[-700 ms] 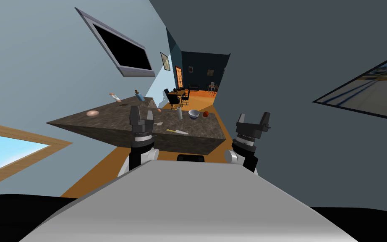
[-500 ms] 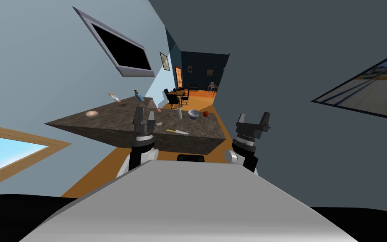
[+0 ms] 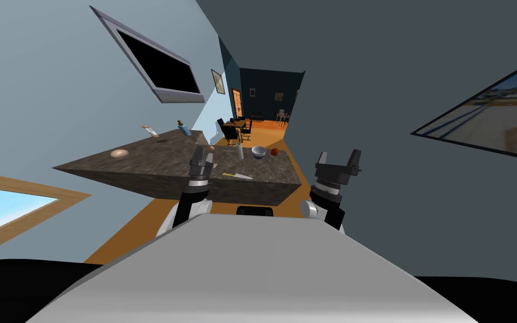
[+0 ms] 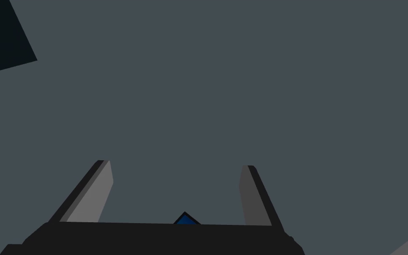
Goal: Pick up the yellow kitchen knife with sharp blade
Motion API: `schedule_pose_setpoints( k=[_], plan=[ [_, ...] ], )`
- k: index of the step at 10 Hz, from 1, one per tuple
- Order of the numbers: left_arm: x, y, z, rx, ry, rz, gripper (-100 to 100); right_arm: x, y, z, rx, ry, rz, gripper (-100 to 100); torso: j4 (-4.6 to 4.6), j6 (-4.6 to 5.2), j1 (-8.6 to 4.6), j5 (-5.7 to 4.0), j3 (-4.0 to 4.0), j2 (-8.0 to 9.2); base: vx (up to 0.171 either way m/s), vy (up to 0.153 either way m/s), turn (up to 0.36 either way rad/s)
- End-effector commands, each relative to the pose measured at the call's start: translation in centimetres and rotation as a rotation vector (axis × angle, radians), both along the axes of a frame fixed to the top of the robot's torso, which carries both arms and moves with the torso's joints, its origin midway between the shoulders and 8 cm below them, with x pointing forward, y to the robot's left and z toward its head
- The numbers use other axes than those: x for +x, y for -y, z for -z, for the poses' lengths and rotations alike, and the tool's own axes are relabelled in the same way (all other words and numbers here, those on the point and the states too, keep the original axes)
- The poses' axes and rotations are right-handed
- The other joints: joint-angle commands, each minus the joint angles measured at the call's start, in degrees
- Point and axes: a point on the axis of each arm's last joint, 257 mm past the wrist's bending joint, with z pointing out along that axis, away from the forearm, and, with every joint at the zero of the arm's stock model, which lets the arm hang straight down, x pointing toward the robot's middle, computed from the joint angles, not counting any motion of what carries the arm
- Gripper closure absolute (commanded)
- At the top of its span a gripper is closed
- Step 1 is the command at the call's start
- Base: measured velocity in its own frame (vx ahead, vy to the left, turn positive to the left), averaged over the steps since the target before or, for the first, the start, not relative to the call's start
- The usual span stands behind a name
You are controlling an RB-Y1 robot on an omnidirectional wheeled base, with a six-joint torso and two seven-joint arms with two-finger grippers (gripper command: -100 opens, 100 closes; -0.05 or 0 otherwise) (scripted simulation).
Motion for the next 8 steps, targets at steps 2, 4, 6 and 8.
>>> schedule_pose_setpoints(
  k=[2,4,6,8],
  plan=[
    [1.0,0.3,2.0,-0.008,-0.077,0.001,-100,0.0,0.0,0.0,0.000,0.000,0.000,0,0.00,-0.01,-0.04,-0.01,0.00,0.01,-0.010,0.020,-0.022],
    [1.6,0.4,3.1,-0.014,-0.121,0.002,-100,0.0,0.0,0.0,0.000,0.000,0.000,0,0.00,0.00,-0.04,-0.01,0.01,0.01,-0.009,0.024,-0.042],
    [2.6,0.6,5.4,-0.027,-0.206,0.003,-100,0.0,0.0,0.0,0.000,0.000,0.000,0,0.00,0.00,-0.06,-0.01,-0.01,-0.01,-0.009,0.024,-0.045],
    [3.1,0.7,6.8,-0.036,-0.257,0.002,-100,0.0,0.0,0.0,0.000,0.000,0.000,0,0.00,-0.01,-0.04,-0.01,0.00,0.00,-0.010,0.023,-0.025]
  ],
)
